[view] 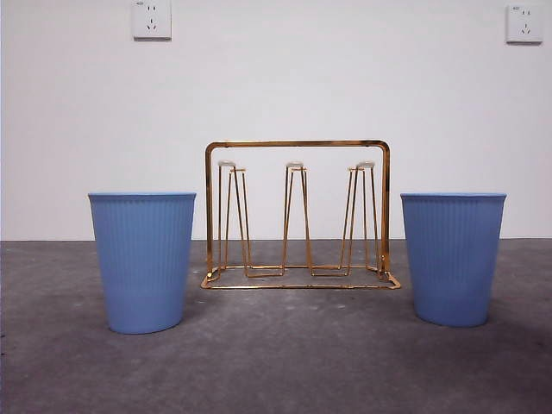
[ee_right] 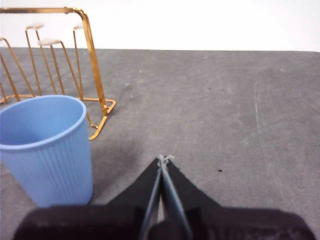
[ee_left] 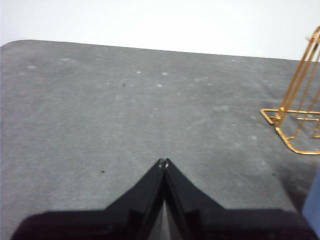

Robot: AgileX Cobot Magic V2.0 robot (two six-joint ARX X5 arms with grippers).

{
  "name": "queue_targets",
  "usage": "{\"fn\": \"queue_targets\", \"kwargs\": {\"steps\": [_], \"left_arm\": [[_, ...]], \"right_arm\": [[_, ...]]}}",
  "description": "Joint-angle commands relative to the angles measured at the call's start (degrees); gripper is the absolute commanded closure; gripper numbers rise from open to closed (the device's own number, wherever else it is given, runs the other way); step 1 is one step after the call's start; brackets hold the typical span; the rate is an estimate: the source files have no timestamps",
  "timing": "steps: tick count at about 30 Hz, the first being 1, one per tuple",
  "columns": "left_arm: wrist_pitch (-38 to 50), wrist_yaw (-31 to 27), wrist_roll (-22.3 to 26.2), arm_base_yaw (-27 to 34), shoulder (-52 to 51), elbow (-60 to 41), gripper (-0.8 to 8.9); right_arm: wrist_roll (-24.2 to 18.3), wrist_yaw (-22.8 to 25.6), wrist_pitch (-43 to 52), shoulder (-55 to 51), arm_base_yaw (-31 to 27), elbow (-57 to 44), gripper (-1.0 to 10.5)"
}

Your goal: Pick up cup 1,put cup 1 in the cup rack,pick up cup 2,put cup 2 in the cup rack

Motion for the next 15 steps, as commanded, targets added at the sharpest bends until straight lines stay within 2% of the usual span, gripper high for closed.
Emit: {"fn": "queue_targets", "kwargs": {"steps": [1,4,6,8,13,15], "left_arm": [[0.44,2.54,-1.42,0.17,-0.02,-0.5,8.16],[-0.04,6.12,-3.56,0.17,-0.02,-0.07,8.18],[-0.66,8.63,-5.66,0.17,-0.02,0.68,8.19],[-2.67,9.53,-6.43,0.17,-0.02,2.25,8.19],[-10.58,10.69,-6.73,0.17,0.15,9.44,8.2],[-10.88,12.76,-8.7,0.15,0.59,11.91,8.2]], "right_arm": [[4.02,-1.49,0.37,-0.09,0.04,-0.46,9.5],[7.76,-2.32,0.33,-0.09,0.04,-0.46,9.5],[13.42,-2.47,-0.07,-0.09,0.04,-0.17,9.6],[16.81,-2.45,-0.98,-0.09,0.04,0.77,9.6],[17.81,-2.58,-1.36,0.26,0.04,6.16,9.6],[17.88,-3.08,-2.23,1.09,0.04,9.57,9.6]]}}
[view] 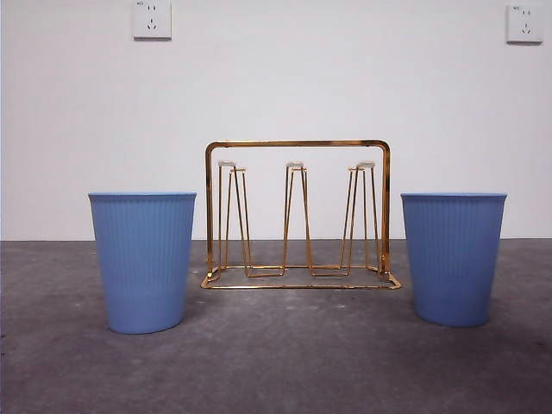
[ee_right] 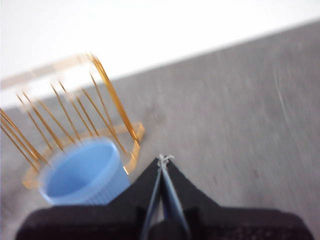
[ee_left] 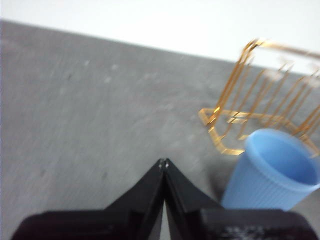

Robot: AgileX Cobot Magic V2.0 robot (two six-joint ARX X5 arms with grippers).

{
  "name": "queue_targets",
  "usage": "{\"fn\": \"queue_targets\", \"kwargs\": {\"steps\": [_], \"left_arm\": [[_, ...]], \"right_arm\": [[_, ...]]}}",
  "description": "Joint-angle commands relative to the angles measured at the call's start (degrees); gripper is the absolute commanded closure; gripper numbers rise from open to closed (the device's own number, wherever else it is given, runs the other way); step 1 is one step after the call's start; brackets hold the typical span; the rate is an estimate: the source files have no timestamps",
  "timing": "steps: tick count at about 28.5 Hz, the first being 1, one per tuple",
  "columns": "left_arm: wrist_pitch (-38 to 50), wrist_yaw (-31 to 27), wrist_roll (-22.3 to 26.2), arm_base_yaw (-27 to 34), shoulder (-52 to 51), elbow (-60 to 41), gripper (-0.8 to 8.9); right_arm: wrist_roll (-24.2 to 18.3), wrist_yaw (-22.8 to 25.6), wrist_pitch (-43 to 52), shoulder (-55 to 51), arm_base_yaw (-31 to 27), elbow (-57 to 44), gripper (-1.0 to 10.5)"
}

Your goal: Pick up cup 1,put cup 1 in the cup rack,pick up cup 2,put cup 2 in the cup rack

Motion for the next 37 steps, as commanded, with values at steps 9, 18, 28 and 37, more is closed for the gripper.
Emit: {"fn": "queue_targets", "kwargs": {"steps": [9,18,28,37], "left_arm": [[-4.96,8.59,-5.16,0.17,6.93,16.98,8.2],[-19.37,23.17,2.19,0.04,19.43,33.16,8.2],[-29.57,23.54,8.61,-5.4,28.22,43.1,8.2],[-29.44,25.77,7.15,-7.08,32.76,44.54,1.72]], "right_arm": [[-5.57,-7.17,-16.17,12.28,0.02,24.68,9.6],[-16.9,-15.15,-38.16,28.57,0.02,45.38,9.6],[-23.15,-16.44,-54.69,38.99,0.07,58.01,9.6],[-22.51,-16.44,-53.88,39.78,0.07,58.62,5.0]]}}
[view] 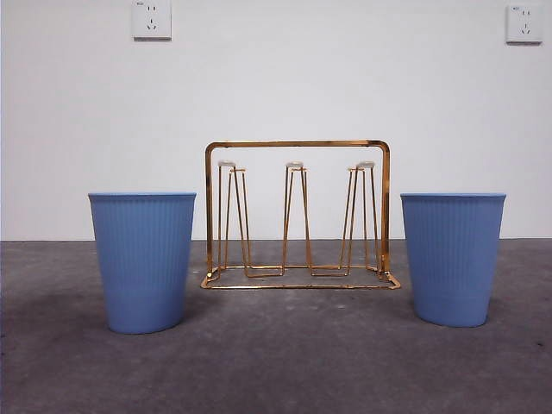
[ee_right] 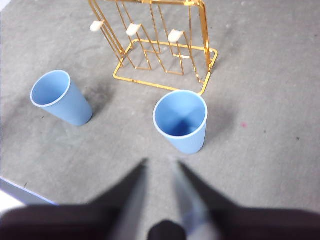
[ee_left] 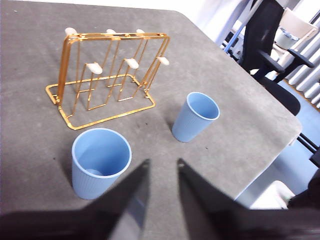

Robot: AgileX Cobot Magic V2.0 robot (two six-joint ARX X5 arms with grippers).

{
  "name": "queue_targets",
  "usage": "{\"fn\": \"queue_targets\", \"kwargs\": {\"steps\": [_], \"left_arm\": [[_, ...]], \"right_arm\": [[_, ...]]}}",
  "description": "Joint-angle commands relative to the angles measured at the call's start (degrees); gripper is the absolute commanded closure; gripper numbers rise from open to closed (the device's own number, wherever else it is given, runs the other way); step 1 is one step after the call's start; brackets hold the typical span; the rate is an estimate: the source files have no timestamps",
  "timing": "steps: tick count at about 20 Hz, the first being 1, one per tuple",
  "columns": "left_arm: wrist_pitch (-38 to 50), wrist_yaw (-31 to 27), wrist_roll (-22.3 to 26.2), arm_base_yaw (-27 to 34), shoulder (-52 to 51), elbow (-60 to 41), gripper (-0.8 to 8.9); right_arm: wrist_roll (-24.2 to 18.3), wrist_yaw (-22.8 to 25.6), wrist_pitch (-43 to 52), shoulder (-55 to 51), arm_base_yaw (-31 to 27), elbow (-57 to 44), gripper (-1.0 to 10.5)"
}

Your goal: Pick up cup 1,put cup 1 in the cup rack,pick up cup 2,put cup 2 in the cup rack

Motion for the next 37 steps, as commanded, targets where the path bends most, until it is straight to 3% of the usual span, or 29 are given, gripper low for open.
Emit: {"fn": "queue_targets", "kwargs": {"steps": [1,6,11,16,21,23,25,27,29,32,33,37], "left_arm": [[0.24,3.06,-0.74,-0.17,1.03,1.07,1.22],[2.19,12.11,-1.38,-1.09,3.72,1.84,1.23],[12.46,23.5,-9.75,-4.92,6.34,1.84,1.24],[24.04,27.82,-18.82,-9.68,9.11,1.84,1.24],[30.99,26.82,-23.85,-15.96,11.02,1.84,1.24],[32.68,23.56,-24.61,-18.75,11.21,1.84,1.24],[34.4,19.54,-25.18,-21.62,11.37,1.84,1.24],[36.76,16.31,-26.51,-24.24,11.85,1.84,1.24],[39.3,14.12,-27.54,-26.51,12.57,1.84,1.24],[42.51,10.64,-28.92,-29.88,14.1,1.84,1.24],[43.56,9.11,-29.55,-30.93,14.64,1.84,1.24],[49.59,5.09,-32.17,-33.66,16.9,1.84,1.24]], "right_arm": [[0.02,-0.2,0.77,0.66,0.07,0.24,3.8],[1.86,-0.2,2.36,4.94,0.07,0.24,3.8],[4.85,0.44,7.32,17.07,0.2,0.42,3.8],[4.96,7.1,9.92,32.5,5.42,0.46,3.8],[6.49,13.64,16.31,43.43,12.11,0.5,4.1],[6.73,15.34,18.1,46.01,13.64,0.5,5.1],[7.56,17.07,19.65,48.09,14.73,0.5,5.2],[7.85,17.46,19.96,50.07,14.78,0.5,5.9],[7.93,17.44,19.91,51.69,14.75,0.5,8.0],[7.69,17.4,20.13,53.0,14.75,0.5,8.7],[6.71,17.07,20.33,53.16,14.75,0.5,9.5],[5.31,16.37,20.68,52.63,14.69,0.5,9.6]]}}
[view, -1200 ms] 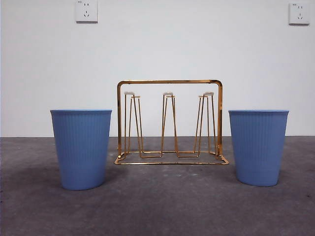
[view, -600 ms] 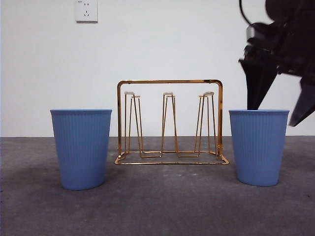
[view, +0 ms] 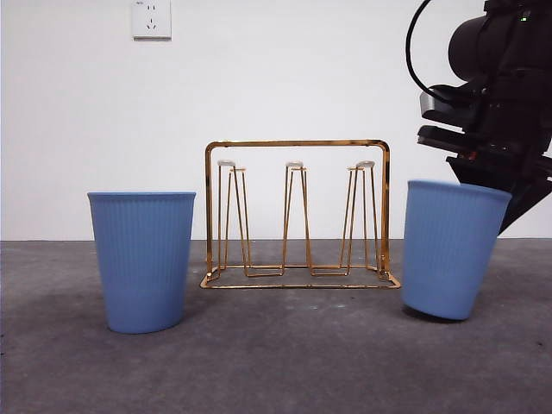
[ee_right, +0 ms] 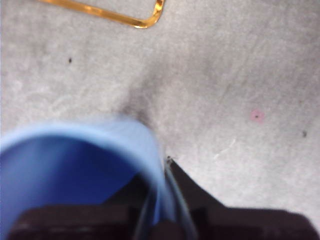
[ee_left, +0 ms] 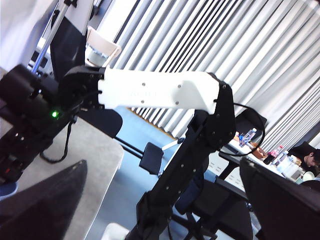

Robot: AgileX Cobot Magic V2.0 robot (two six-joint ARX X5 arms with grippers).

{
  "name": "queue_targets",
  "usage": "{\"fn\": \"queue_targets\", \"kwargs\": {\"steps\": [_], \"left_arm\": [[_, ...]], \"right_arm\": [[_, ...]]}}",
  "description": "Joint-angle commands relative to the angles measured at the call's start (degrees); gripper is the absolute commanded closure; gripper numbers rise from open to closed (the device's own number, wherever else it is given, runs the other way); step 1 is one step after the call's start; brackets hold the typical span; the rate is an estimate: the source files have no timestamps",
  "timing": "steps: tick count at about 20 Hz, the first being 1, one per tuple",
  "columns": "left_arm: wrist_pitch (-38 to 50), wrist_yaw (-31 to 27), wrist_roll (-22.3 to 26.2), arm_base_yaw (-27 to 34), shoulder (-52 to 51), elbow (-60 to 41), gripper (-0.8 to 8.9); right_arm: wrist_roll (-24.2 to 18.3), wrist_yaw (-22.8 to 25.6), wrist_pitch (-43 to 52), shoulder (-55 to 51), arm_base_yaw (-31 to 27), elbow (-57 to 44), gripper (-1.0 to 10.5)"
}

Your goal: Pick up cup 1,put cup 1 in the cup rack,pick up cup 2,put cup 2 in the cup rack

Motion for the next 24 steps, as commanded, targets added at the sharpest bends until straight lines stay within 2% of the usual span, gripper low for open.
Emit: {"fn": "queue_targets", "kwargs": {"steps": [1,4,8,13,19,24], "left_arm": [[4.57,-1.6,-3.15,-0.9,0.9,0.2,1.24],[11.98,-4.0,-6.91,-1.25,2.21,0.2,1.24],[23.02,-7.23,-11.74,-1.25,3.48,0.2,1.24],[38.77,-11.39,-18.32,-1.36,6.6,0.2,1.24],[52.94,-16.65,-21.55,-4.46,14.03,0.22,1.24],[63.14,-21.51,-23.1,-7.26,18.8,0.26,1.24]], "right_arm": [[-0.98,-1.4,0.13,-1.09,0.04,0.07,9.6],[-1.42,-7.34,-1.53,-6.93,0.02,1.95,9.6],[-0.46,-10.69,-1.49,-20.63,0.02,9.01,9.6],[3.98,-14.12,7.85,-33.38,0.02,20.96,9.6],[10.29,-21.27,23.06,-37.57,0.07,26.25,9.6],[13.94,-23.23,28.76,-36.89,0.09,26.25,9.6]]}}
